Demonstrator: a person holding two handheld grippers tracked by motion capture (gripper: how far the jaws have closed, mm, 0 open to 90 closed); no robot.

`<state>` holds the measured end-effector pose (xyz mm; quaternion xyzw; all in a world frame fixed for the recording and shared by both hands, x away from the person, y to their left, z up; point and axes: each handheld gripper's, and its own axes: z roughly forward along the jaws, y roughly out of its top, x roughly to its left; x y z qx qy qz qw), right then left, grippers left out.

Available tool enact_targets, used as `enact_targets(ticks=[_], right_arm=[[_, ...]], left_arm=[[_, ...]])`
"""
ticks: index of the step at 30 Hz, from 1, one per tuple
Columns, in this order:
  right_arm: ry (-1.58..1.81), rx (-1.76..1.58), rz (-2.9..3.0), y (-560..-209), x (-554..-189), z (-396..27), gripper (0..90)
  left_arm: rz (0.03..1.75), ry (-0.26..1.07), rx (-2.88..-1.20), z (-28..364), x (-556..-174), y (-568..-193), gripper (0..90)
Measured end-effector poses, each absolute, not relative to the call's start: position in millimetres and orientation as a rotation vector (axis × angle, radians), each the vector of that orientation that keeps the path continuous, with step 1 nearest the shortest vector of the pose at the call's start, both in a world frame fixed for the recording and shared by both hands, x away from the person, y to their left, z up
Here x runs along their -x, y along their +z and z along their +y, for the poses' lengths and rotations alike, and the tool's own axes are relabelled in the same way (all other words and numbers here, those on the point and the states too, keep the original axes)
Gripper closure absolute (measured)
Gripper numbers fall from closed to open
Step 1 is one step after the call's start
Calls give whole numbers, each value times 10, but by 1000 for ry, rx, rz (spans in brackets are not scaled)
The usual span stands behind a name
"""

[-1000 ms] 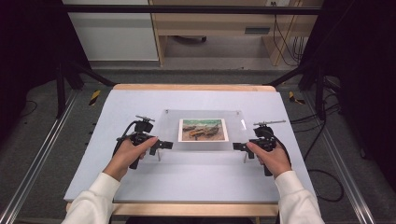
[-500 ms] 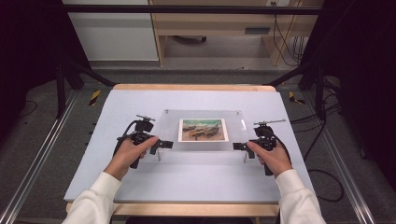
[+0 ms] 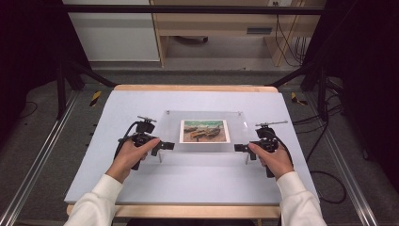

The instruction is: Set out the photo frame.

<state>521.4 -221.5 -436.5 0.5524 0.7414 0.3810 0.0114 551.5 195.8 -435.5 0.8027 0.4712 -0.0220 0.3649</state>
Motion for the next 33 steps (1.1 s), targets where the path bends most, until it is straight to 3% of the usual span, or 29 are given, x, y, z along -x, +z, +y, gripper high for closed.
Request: enact_targets(ticks=[15,33], right_arm=[[1171,-1650,2278,-4333,-5068,-2170,192],[1192,-1518,2202,-4348,-4814,-2154,223]], left_arm=[[1177,50,-2076,1934,-5336,-4301,104],[1143,187,-1989,1996,-5101,-4309,229]])
